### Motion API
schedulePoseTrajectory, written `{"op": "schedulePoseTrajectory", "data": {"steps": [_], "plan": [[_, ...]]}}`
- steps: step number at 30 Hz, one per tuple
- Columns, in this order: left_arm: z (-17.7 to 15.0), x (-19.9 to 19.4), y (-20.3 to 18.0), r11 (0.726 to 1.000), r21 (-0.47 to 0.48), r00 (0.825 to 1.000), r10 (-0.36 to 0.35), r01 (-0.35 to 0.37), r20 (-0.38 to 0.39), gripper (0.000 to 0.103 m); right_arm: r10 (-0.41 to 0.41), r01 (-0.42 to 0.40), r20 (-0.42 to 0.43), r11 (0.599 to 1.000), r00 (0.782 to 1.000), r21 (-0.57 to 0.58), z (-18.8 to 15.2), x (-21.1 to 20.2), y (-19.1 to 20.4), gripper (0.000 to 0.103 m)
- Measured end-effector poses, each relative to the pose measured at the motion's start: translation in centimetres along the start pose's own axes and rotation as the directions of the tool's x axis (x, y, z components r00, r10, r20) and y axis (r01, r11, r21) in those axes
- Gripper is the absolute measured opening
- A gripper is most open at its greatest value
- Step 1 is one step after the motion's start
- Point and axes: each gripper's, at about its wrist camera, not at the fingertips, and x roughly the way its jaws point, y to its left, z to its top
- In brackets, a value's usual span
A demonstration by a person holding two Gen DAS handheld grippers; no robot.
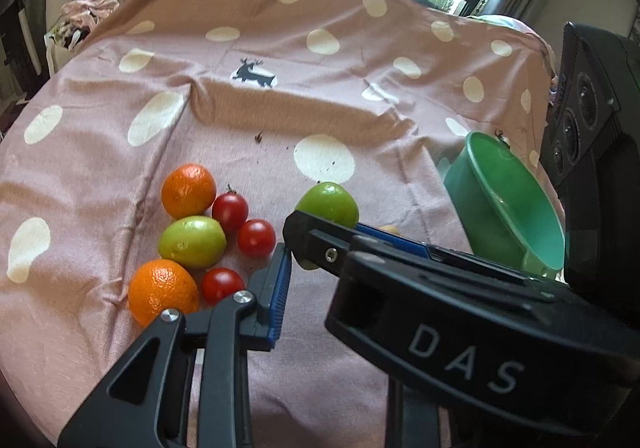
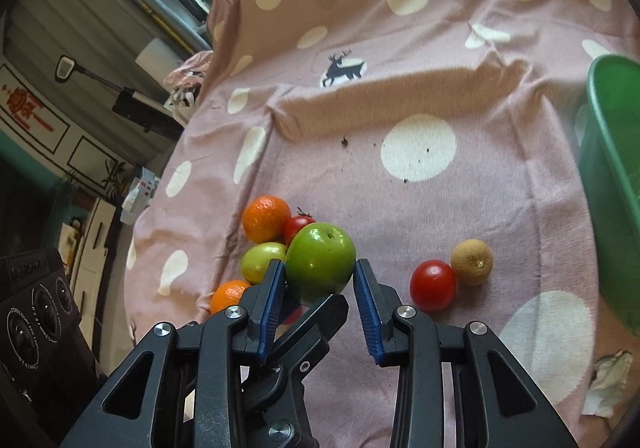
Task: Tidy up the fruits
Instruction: 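Lift the green apple with the right gripper and carry it over the green bowl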
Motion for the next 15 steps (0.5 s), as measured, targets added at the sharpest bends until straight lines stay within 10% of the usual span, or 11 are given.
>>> {"op": "schedulePoseTrajectory", "data": {"steps": [15], "plan": [[0.9,-3.9,-3.7,0.994,0.113,0.987,-0.014,-0.004,0.158,0.026,0.023,-0.013,0.180,0.998,0.983,-0.054,0.1,-5.4,1.5,0.039]]}}
